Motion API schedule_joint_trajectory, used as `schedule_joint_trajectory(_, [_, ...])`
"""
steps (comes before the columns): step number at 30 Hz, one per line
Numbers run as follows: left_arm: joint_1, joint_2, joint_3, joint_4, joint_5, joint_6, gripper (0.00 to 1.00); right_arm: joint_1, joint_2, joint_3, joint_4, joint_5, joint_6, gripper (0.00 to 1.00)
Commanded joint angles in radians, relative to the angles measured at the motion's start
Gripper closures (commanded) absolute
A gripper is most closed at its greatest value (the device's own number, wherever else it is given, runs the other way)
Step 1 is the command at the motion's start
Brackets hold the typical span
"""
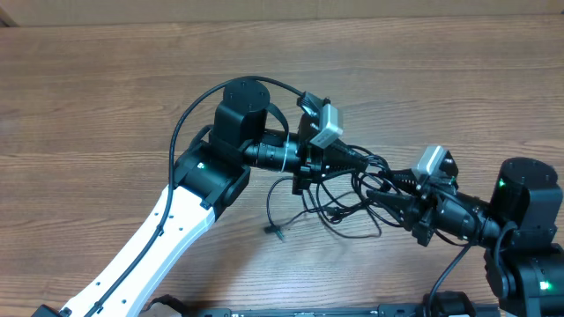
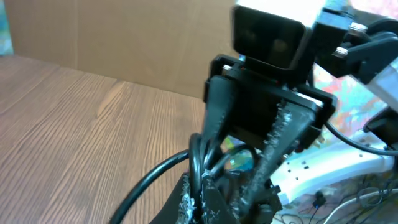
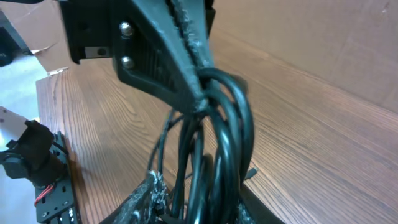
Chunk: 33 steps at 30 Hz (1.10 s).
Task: Untangle cables
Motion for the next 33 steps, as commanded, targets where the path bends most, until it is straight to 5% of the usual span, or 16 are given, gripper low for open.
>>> schedule_joint_trajectory(1, [-0.006,0.001,0.016,0.009,-0.093,-0.086,0.96,0.002,-0.005,0.023,0.003,-0.064,-0.016,0.72])
schedule_joint_trajectory(4, [-0.006,0.001,0.016,0.008,-0.166,-0.143,0.96,0.002,-0.005,0.023,-0.008,-0.063,-0.016,0.75])
schedule_joint_trajectory(8, [-0.006,0.001,0.016,0.010,-0.164,-0.157,0.96,0.002,-0.005,0.023,-0.019,-0.062,-0.016,0.96])
schedule_joint_trajectory(20, [-0.006,0.001,0.016,0.013,0.014,-0.100,0.96,0.002,-0.005,0.023,-0.016,0.014,0.045,0.96])
schedule_joint_trajectory(33, [0.022,0.001,0.016,-0.071,-0.473,-0.390,0.96,0.002,-0.005,0.023,-0.096,0.029,0.040,0.96])
